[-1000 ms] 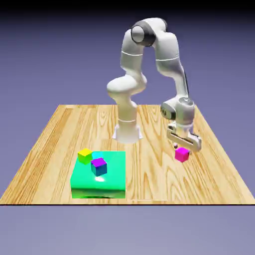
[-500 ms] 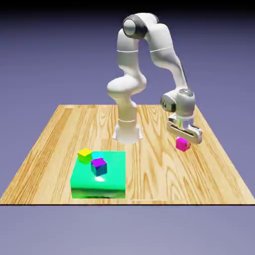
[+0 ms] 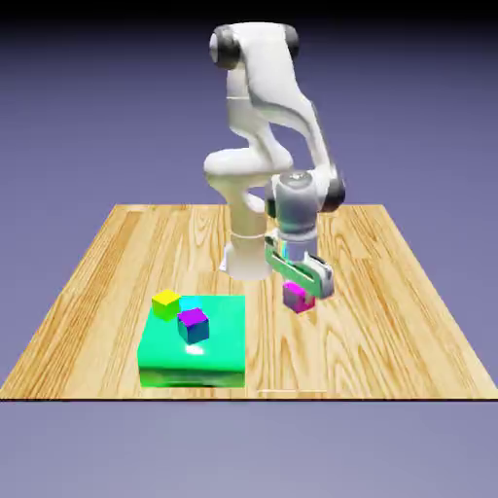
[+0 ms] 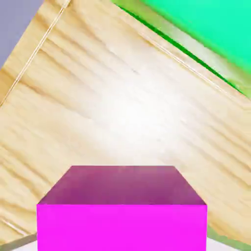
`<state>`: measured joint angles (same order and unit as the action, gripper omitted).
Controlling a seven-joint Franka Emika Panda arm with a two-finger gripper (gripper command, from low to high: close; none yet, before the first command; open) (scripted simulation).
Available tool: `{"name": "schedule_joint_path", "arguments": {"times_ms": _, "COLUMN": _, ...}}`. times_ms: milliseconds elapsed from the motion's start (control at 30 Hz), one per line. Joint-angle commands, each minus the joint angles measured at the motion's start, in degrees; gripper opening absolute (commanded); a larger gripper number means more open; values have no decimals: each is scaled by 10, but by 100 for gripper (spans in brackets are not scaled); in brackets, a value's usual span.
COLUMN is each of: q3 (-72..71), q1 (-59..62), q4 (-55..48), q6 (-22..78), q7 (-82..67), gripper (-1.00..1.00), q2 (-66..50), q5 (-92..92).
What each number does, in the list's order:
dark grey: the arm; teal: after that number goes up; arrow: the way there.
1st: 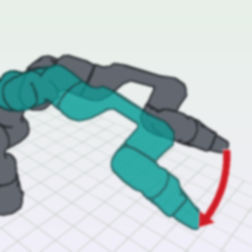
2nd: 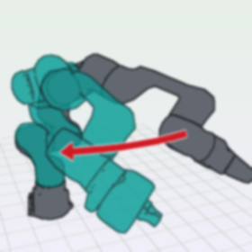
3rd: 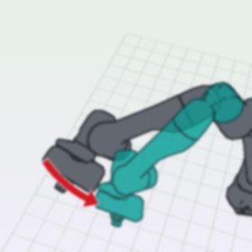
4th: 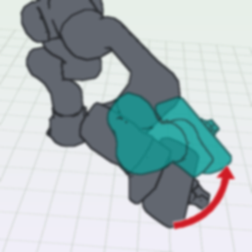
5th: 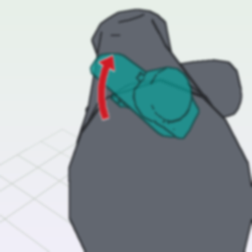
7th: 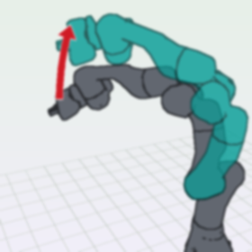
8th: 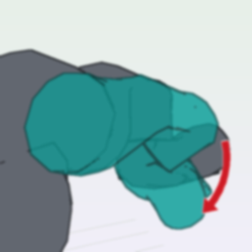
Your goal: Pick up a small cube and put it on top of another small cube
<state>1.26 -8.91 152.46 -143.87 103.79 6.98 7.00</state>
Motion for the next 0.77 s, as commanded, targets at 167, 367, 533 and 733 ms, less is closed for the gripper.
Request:
{"name": "schedule_joint_path", "arguments": {"times_ms": 167, "q3": 40, "q1": 125, "q4": -38, "q6": 71, "q7": -106, "gripper": -100, "q2": 25, "q5": -30}}
{"name": "schedule_joint_path", "arguments": {"times_ms": 367, "q3": 80, "q1": 250, "q4": -76, "q6": 142, "q7": -212, "gripper": -100, "q2": 50, "q5": -59}}
{"name": "schedule_joint_path", "arguments": {"times_ms": 533, "q3": 87, "q1": 265, "q4": -57, "q6": 78, "q7": -238, "gripper": -100, "q2": 4, "q5": -50}}
{"name": "schedule_joint_path", "arguments": {"times_ms": 733, "q3": 87, "q1": 265, "q4": -59, "q6": 85, "q7": -237, "gripper": 100, "q2": 9, "q5": -52}}
